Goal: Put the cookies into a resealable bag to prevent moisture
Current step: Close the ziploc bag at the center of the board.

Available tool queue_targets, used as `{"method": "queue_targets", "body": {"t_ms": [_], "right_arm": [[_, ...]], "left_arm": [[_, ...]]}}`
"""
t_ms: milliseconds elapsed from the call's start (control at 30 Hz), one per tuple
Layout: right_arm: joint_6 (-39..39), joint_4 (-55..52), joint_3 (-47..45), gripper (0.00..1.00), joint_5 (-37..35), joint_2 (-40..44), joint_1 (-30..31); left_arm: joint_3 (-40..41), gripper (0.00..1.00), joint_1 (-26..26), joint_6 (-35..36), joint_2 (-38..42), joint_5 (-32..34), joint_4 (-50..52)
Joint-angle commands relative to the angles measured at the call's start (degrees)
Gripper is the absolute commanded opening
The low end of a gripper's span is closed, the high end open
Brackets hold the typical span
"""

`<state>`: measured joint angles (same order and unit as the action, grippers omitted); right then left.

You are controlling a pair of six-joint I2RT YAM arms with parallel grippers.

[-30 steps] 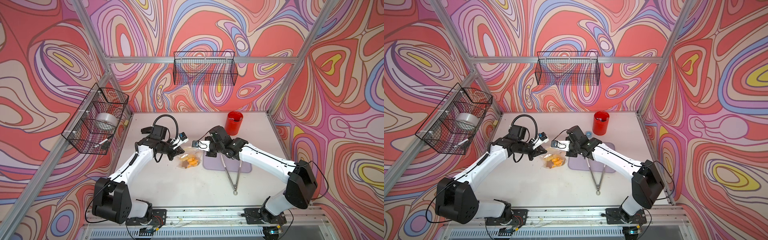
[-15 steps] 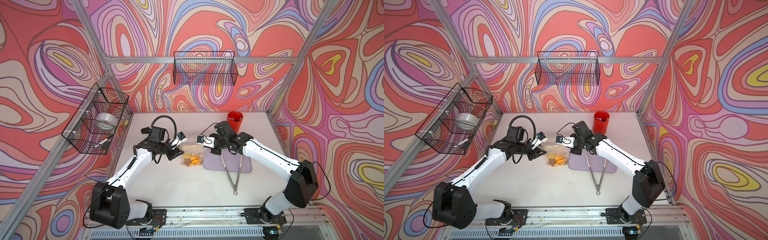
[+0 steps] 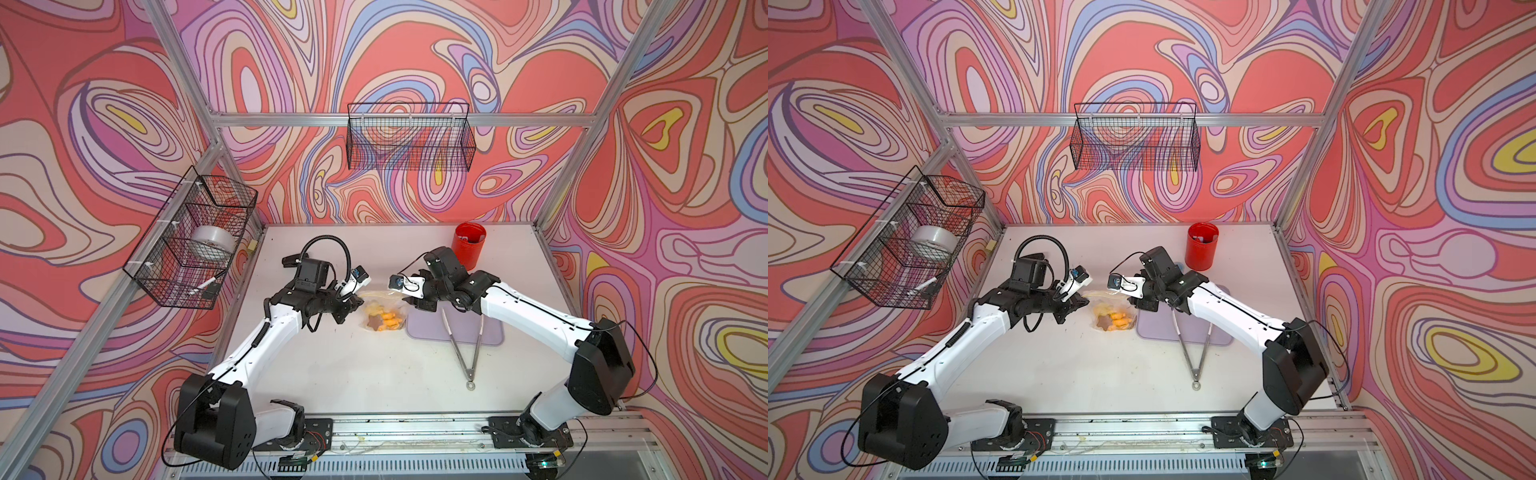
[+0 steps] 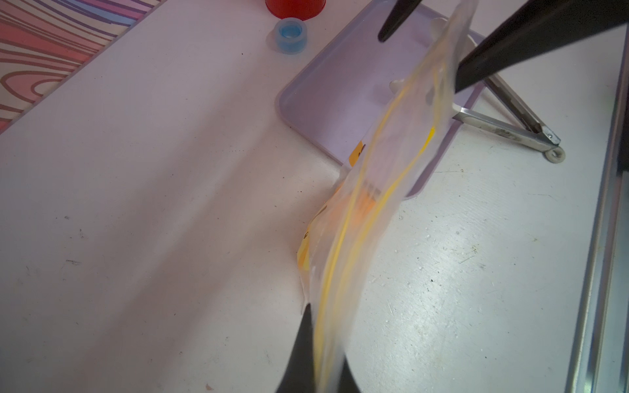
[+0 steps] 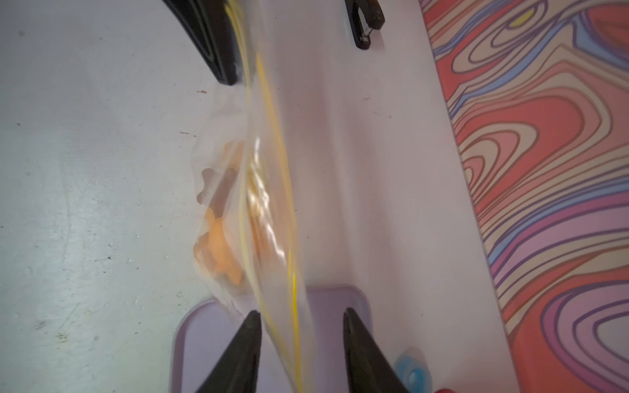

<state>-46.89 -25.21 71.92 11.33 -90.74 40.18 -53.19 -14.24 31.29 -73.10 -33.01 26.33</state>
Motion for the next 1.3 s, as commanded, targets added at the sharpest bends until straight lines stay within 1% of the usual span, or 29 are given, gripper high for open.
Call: {"method": "queue_targets", "body": {"t_ms": [0,67,100,133,167,233,267,400,467,533,567,600,633,667,700,733,767,833,900,933,1033,1100,1133,1167,1200,1233,1267], "right_arm": [[-1.5,7.6,-1.1,0.48,-1.7,-1.1,2.0],[-2.5,9.8,-1.2,0.47,-3.1,-1.9,3.0],[-2.8,10.2,-1.2,0.43,-3.5,-2.2,3.2],[-3.1,9.9,-0.8,0.33,-3.4,-2.6,3.4],[-3.3,8.8,-0.1,0.19,-3.3,-3.0,3.4],[-4.1,5.4,1.3,0.05,-3.2,-3.9,3.4],[-4.2,3.4,2.1,0.0,-3.2,-4.4,3.4],[-3.2,-3.1,4.9,0.0,-0.2,-5.6,3.1],[-1.1,-5.8,6.9,0.0,3.4,-6.0,2.2],[0.2,-6.1,7.8,0.0,4.6,-6.2,2.0],[0.4,-6.2,8.2,0.0,4.5,-6.4,2.0],[0.7,-6.4,8.7,0.0,4.4,-6.6,2.0],[1.1,-6.6,9.3,0.0,4.0,-7.0,2.0],[1.1,-6.9,9.9,0.0,3.8,-7.4,2.0],[1.2,-7.2,10.5,0.0,3.7,-7.8,2.0],[1.4,-7.0,11.0,0.0,3.4,-8.2,2.0],[1.6,-6.6,11.2,0.01,3.1,-8.4,2.0],[2.0,-4.4,11.0,0.18,1.8,-8.6,2.1],[2.4,-1.6,9.9,0.31,0.5,-8.4,2.3],[2.2,-0.1,9.0,0.35,-0.5,-8.4,2.7],[0.3,3.1,6.6,0.39,-2.8,-8.4,3.8],[0.7,5.1,5.7,0.38,-3.3,-8.4,4.0],[1.1,6.1,5.4,0.36,-3.5,-8.4,4.0],[1.1,6.7,5.2,0.27,-3.5,-8.3,4.2],[1.3,7.4,5.1,0.14,-3.4,-8.2,4.2],[1.7,8.1,5.0,0.03,-3.3,-8.0,4.2],[1.7,7.9,5.1,0.0,-2.8,-7.9,4.2]], "left_arm": [[-1.5,0.0,0.2,0.2,-0.6,-2.8,-0.2],[-1.7,0.0,0.3,0.3,-0.9,-3.3,0.5],[-1.7,0.0,0.3,0.4,-1.0,-3.4,0.7],[-1.7,0.0,0.3,0.4,-1.1,-3.5,0.8],[-1.7,0.0,0.3,0.4,-1.2,-3.5,0.8],[-1.6,0.0,0.4,0.4,-1.2,-3.5,0.8],[-1.6,0.0,0.6,0.5,-1.1,-3.5,0.8],[-1.3,0.0,1.0,0.0,-0.8,-3.9,-0.2],[-1.2,0.0,1.0,-0.7,-0.7,-3.9,-1.2],[-0.7,0.17,1.0,-1.6,-0.4,-4.6,-2.5],[-0.4,0.25,1.0,-1.9,-0.2,-5.3,-3.3],[-0.1,0.3,1.0,-2.3,-0.1,-6.0,-4.1],[0.2,0.31,1.0,-3.1,0.0,-6.7,-5.5],[0.6,0.29,1.0,-3.8,0.1,-7.4,-6.7],[0.9,0.18,1.0,-4.7,0.2,-8.4,-8.1],[1.0,0.04,1.0,-5.2,0.0,-9.3,-9.0],[0.6,0.0,1.0,-5.3,-0.2,-9.7,-9.1],[-0.2,0.0,1.0,-5.4,-0.9,-10.3,-8.4],[-0.7,0.0,1.0,-5.2,-1.4,-11.0,-7.6],[-0.8,0.0,1.0,-5.1,-1.5,-11.1,-7.4],[-0.5,0.0,1.0,-5.0,-1.5,-11.1,-7.0],[-0.6,0.0,1.0,-4.7,-1.5,-11.3,-6.6],[-0.8,0.0,1.0,-4.7,-1.6,-11.3,-6.4],[-0.9,0.0,1.0,-4.6,-1.7,-11.3,-6.1],[-1.0,0.0,1.0,-4.4,-1.8,-11.4,-5.9],[-1.1,0.0,1.0,-4.2,-2.0,-11.4,-5.6],[-1.2,0.0,1.0,-4.0,-2.1,-11.3,-5.3]]}}
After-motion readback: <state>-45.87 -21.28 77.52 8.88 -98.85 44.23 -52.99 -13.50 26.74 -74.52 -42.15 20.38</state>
